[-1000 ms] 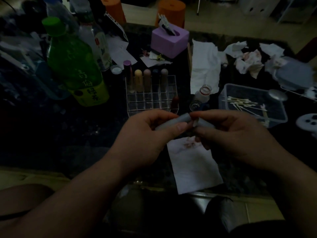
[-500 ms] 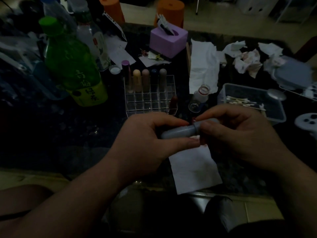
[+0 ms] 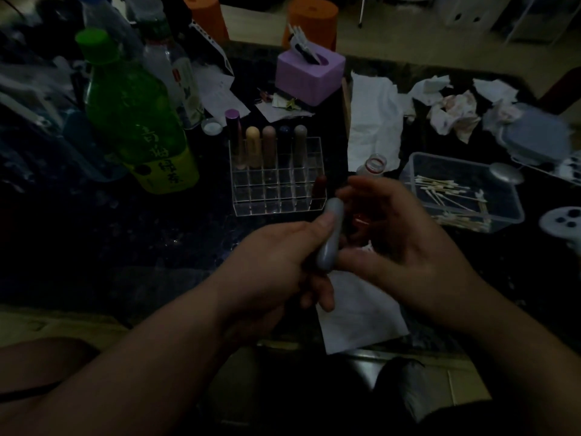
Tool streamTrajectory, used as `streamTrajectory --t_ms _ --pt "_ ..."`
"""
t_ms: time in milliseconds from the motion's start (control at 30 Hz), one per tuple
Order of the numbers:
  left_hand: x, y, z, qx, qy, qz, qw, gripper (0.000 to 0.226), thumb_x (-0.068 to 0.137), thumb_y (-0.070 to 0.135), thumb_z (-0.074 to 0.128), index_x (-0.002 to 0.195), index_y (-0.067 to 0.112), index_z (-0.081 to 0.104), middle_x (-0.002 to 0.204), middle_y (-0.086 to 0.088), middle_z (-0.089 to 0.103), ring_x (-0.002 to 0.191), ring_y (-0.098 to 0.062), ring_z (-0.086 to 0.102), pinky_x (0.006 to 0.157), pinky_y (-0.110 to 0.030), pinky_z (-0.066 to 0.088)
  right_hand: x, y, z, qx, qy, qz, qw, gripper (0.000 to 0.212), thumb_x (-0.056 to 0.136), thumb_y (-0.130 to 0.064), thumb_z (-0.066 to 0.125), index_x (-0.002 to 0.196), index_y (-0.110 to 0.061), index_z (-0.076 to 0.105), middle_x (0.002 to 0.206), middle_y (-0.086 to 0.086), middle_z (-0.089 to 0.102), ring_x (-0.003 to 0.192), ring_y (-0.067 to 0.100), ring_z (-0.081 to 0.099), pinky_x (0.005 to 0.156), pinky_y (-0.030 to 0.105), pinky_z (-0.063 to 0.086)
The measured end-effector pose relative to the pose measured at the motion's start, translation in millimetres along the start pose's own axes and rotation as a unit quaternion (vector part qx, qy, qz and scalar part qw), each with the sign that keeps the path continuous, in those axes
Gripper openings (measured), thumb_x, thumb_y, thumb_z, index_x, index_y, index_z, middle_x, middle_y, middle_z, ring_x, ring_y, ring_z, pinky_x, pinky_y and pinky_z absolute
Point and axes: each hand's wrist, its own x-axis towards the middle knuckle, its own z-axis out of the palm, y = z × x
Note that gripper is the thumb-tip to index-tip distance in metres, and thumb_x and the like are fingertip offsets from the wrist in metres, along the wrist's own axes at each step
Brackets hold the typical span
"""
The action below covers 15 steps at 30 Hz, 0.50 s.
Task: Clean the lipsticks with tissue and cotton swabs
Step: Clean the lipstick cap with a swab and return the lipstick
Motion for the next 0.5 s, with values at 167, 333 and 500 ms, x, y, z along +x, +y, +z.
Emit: streamTrajectory --t_ms 167,333,500 --pt "0 -5 6 -0.069 -0.022 -0.008 0.997 0.048 0.101 0.044 0.044 0.125 0.005 0.06 0.098 -0.025 0.073 0.04 -0.014 0.039 0.038 -0.02 0.027 -2 -2 2 -0.063 -0.012 -0.05 0.997 0.098 0.067 -0.034 0.088 0.147 -0.023 0.032 0.141 -0.008 0.049 0.126 0.016 0.055 0.098 0.036 0.051" --pt "-1 -9 9 -0.04 -0.012 0.061 0.997 0.05 0.091 0.042 0.056 0.107 -0.005 0.06 0.097 -0.03 0.071 0.035 -0.013 0.036 0.036 -0.019 0.03 -1 -3 1 -0.046 -0.005 -0.073 0.996 0.096 0.072 -0.026 0.085 0.149 -0.021 0.028 0.141 -0.001 0.049 0.128 0.022 0.054 0.097 0.043 0.051" --pt "-4 -6 12 -0.003 0.007 0.072 0.997 0.04 0.08 0.042 0.062 0.094 0.005 0.061 0.087 -0.014 0.077 0.03 -0.014 0.035 0.032 -0.018 0.027 -2 -5 -5 -0.116 -0.012 -0.092 0.989 0.095 0.069 -0.03 0.087 0.147 -0.014 0.035 0.143 -0.005 0.049 0.131 0.013 0.051 0.103 0.038 0.048"
